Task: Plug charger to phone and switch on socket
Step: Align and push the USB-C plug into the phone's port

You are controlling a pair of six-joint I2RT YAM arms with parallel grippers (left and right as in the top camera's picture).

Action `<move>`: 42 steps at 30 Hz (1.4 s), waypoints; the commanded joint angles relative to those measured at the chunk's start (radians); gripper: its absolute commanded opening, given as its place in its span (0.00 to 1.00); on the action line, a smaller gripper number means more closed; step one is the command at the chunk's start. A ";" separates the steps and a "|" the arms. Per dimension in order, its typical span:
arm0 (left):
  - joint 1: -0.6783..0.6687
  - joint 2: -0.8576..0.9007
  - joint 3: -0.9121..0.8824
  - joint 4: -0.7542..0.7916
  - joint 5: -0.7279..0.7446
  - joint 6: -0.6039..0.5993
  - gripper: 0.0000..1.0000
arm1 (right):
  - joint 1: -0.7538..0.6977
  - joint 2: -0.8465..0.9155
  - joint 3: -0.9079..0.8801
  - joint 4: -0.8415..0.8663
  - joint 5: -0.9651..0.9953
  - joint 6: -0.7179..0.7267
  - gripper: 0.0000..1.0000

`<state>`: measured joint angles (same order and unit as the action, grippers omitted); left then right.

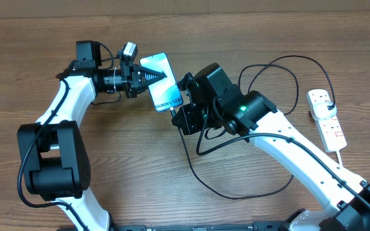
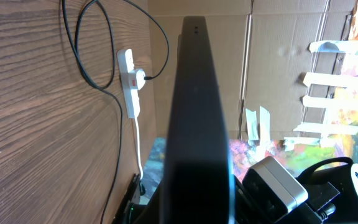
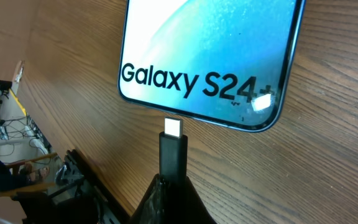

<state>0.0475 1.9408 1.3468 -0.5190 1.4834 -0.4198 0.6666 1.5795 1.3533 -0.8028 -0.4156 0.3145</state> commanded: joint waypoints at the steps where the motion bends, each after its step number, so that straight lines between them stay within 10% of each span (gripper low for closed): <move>1: -0.002 0.000 0.010 0.000 0.025 -0.011 0.04 | 0.001 0.003 -0.005 0.004 -0.012 0.004 0.04; 42: -0.003 0.000 0.010 0.000 0.026 -0.112 0.04 | 0.001 0.003 -0.005 0.019 -0.001 0.004 0.04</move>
<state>0.0475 1.9408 1.3468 -0.5190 1.4799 -0.5224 0.6666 1.5799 1.3533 -0.7921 -0.4152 0.3149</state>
